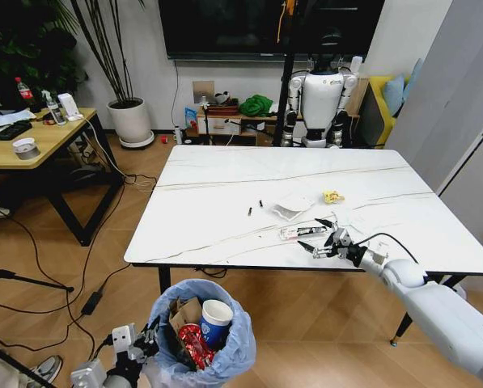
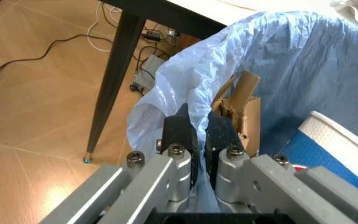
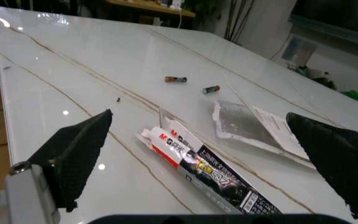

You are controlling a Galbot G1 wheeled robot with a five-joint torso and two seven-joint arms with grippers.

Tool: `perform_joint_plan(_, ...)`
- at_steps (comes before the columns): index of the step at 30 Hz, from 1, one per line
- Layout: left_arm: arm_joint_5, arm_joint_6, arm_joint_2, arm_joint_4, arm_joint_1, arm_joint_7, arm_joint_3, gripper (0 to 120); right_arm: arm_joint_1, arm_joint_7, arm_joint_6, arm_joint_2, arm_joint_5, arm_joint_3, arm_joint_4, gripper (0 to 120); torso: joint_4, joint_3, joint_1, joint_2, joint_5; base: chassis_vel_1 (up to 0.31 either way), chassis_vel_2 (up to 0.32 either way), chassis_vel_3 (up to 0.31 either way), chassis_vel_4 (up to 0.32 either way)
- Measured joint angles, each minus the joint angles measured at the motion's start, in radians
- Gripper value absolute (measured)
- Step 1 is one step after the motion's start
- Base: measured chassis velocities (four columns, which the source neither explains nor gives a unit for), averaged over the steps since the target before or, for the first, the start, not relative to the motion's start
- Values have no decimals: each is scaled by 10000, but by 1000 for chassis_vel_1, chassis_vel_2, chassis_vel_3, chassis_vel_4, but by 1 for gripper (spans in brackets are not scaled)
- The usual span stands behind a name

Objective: Pick up the trash bin and place the trash from the table into it.

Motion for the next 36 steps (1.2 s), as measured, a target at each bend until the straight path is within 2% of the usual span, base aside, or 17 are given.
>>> perform_joint_plan(14,-244,35,349,77,-309,-81,139,0,623,-273,49,245,-616,-330,-1105,100,2,0,0,2,3,0,0,0,0)
perform_joint_plan(36,-194,44,165,281,-488,-44,277,0,1969,-835,-305,750,-866,-1093,-2696,100,2,-1,0,1,3,0,0,0,0)
